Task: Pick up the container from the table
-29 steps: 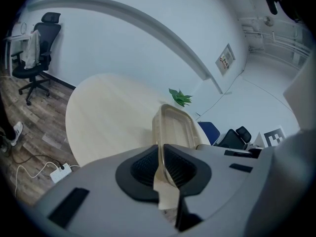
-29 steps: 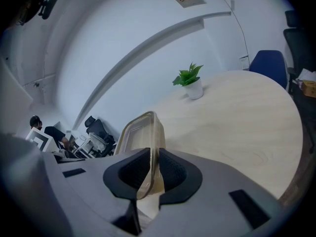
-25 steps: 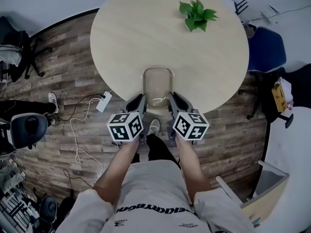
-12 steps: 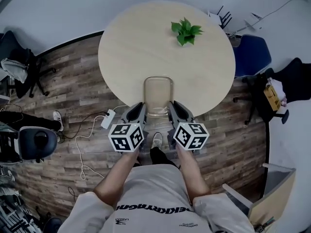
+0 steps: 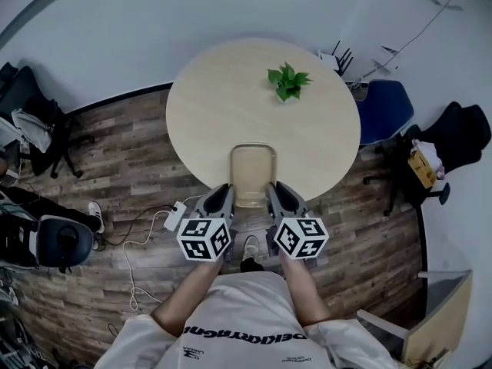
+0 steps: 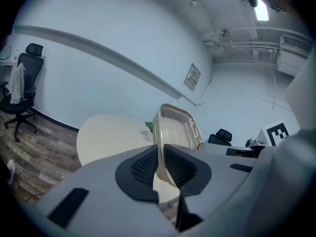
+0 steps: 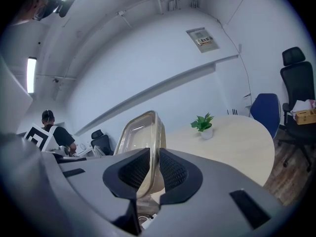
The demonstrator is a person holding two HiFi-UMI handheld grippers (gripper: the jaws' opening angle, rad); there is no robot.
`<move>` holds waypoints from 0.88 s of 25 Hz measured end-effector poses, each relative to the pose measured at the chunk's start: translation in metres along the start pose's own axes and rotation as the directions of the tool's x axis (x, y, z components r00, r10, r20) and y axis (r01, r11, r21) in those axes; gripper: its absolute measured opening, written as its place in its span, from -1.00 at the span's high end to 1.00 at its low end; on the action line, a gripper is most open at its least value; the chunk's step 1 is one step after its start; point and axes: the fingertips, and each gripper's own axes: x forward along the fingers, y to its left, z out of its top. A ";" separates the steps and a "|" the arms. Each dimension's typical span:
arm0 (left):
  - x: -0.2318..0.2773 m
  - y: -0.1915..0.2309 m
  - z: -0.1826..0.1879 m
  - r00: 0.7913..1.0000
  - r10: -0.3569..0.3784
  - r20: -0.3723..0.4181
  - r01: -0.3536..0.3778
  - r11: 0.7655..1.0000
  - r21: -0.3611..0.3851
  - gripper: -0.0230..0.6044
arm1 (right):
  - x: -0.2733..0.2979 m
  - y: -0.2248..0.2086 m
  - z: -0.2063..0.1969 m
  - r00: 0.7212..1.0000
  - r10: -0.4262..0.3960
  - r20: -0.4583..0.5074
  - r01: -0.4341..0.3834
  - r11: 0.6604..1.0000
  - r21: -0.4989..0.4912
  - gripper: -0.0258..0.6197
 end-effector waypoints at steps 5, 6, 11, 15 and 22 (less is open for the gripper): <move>-0.022 -0.009 0.013 0.999 -0.021 0.037 0.020 0.999 0.046 0.77 | -0.019 0.020 0.010 0.998 -0.013 0.054 0.015 0.999 -0.031 0.64; -0.025 -0.010 0.015 0.999 -0.027 0.043 0.024 0.998 0.055 0.77 | -0.022 0.023 0.012 0.998 -0.014 0.063 0.016 0.999 -0.036 0.64; -0.039 -0.014 0.022 0.996 -0.048 0.071 0.041 0.994 0.097 0.77 | -0.034 0.036 0.015 0.995 -0.019 0.096 0.025 0.998 -0.063 0.63; -0.048 -0.016 0.022 0.994 -0.057 0.089 0.045 0.990 0.131 0.77 | -0.040 0.043 0.015 0.993 -0.025 0.115 0.036 0.995 -0.090 0.64; -0.049 -0.016 0.027 0.993 -0.061 0.105 0.043 0.984 0.171 0.77 | -0.041 0.047 0.020 0.990 -0.036 0.134 0.050 0.994 -0.102 0.64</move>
